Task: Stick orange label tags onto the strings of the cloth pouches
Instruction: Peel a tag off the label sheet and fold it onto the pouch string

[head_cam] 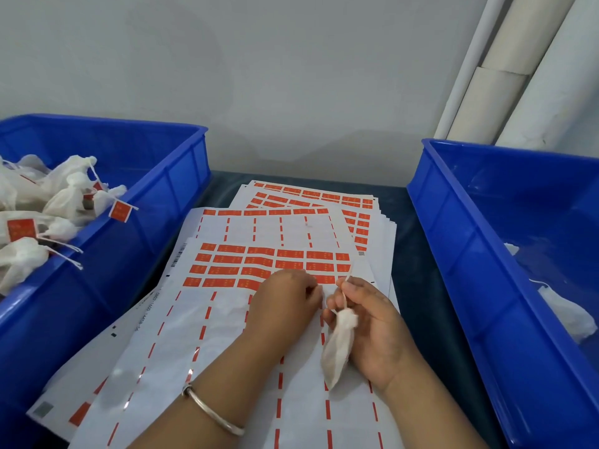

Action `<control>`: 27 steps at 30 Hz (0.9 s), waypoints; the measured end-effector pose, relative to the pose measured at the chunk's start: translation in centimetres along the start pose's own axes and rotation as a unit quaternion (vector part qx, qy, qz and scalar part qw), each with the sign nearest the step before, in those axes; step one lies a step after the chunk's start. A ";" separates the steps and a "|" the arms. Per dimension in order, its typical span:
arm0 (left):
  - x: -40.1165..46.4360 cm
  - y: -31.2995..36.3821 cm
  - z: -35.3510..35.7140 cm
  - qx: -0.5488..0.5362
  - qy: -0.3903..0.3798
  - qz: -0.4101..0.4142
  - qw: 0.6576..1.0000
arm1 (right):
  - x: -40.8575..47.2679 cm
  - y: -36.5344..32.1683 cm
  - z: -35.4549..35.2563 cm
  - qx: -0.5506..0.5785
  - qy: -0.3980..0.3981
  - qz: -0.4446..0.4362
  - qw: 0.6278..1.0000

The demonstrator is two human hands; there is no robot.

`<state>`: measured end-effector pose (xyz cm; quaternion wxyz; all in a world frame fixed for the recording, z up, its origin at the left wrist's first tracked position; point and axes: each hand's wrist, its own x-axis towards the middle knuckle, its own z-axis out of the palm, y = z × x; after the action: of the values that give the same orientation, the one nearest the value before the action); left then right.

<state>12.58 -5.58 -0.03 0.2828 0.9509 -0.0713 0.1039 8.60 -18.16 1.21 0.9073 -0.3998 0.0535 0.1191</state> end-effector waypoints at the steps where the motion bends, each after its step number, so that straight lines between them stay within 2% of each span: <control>1: 0.1 0.0 0.1 -0.013 0.013 -0.009 1.000 | -0.1 0.0 0.2 0.003 0.004 -0.003 1.000; 7: 0.4 -0.2 0.0 -0.060 0.072 -0.083 0.992 | -0.6 -0.8 0.6 -0.057 0.034 -0.039 0.997; 13: 0.4 0.0 -0.8 -0.124 0.098 -0.137 0.978 | -0.9 -1.1 0.7 -0.066 0.046 -0.046 0.996; 16: 0.2 0.3 -1.7 -0.209 0.139 -0.186 0.950 | -1.2 -1.0 1.2 -0.052 0.035 -0.058 0.996; 19: -0.3 0.8 -2.4 -0.340 0.154 -0.220 0.901 | -1.5 -0.8 1.6 -0.052 -0.005 -0.072 0.996; 22: -0.8 1.7 -3.2 -0.500 0.091 -0.219 0.833 | -1.7 -0.4 1.8 -0.100 -0.047 -0.083 0.990; 23: -1.0 1.9 -3.4 -0.523 0.065 -0.215 0.823 | -1.7 -0.3 1.8 -0.129 -0.054 -0.086 0.986; 27: -1.6 2.5 -4.0 -0.507 -0.036 -0.198 0.838 | -1.8 0.0 1.9 -0.266 -0.016 -0.135 0.954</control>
<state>9.90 -5.29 4.12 0.7371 0.6715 0.0659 -0.0391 6.88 -17.08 2.87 0.7764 -0.6282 -0.0493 0.0119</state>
